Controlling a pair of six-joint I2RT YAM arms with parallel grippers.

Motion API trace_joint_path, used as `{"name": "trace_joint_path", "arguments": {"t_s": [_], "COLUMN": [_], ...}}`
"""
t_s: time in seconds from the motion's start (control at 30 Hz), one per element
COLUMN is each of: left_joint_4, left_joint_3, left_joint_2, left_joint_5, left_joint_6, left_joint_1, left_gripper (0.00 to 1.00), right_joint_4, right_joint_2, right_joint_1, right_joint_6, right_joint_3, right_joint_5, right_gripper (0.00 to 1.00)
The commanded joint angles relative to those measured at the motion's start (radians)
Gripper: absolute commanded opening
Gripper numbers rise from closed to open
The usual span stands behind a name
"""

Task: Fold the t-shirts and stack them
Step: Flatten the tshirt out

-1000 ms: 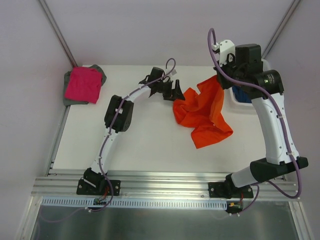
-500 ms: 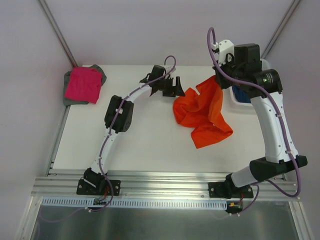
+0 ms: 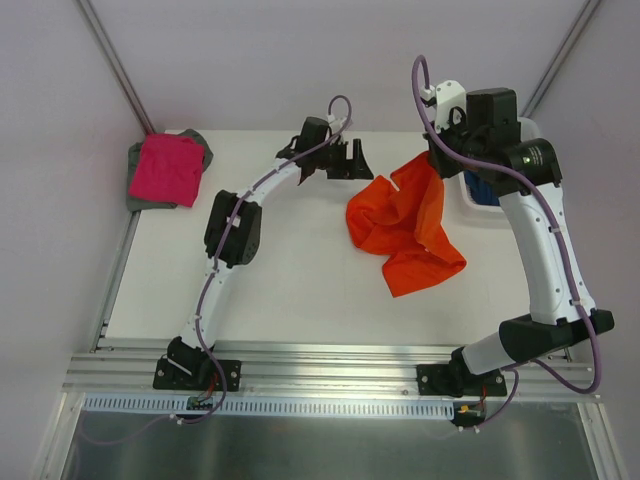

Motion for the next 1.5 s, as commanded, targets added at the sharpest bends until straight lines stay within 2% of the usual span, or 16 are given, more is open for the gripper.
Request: {"name": "trace_joint_path", "arguments": {"t_s": [0.0,0.47,0.73,0.87,0.97,1.23,1.37,1.47], "left_joint_4": [0.008,0.008,0.010,0.010,0.010,0.005,-0.062,-0.078], "left_joint_3": [-0.026,-0.157,-0.407,-0.613,-0.712,-0.758,-0.624,-0.536], "left_joint_2": [-0.070,-0.067,-0.145,-0.298,-0.387,-0.521,-0.518,-0.458], "left_joint_5": [0.056,0.095,0.168,0.142,0.112,0.061,-0.005,0.007], "left_joint_6": [-0.027,-0.074,-0.198,-0.206,-0.205,-0.116,0.019,0.036], "left_joint_1": [-0.029,-0.066,-0.044,-0.017,0.002,0.000,0.006,0.031], "left_gripper": [0.80,0.81,0.81,0.80,0.80,0.77,0.80,0.80], "right_joint_4": [0.033,0.050,0.038,0.052,0.062,0.081,0.092,0.093], "right_joint_2": [-0.022,-0.023,-0.023,-0.028,-0.026,0.006,0.007,0.006], "right_joint_1": [-0.005,-0.019,-0.033,-0.040,-0.042,-0.042,-0.043,-0.043], "right_joint_6": [0.014,0.030,0.033,0.043,0.053,0.077,0.082,0.083], "right_joint_3": [-0.004,-0.030,-0.034,-0.051,-0.062,-0.057,-0.062,-0.066], "right_joint_5": [-0.014,-0.018,-0.033,-0.044,-0.063,-0.098,-0.109,-0.110], "right_gripper": [0.01,0.01,0.01,0.01,0.01,0.01,0.01,0.01]}}
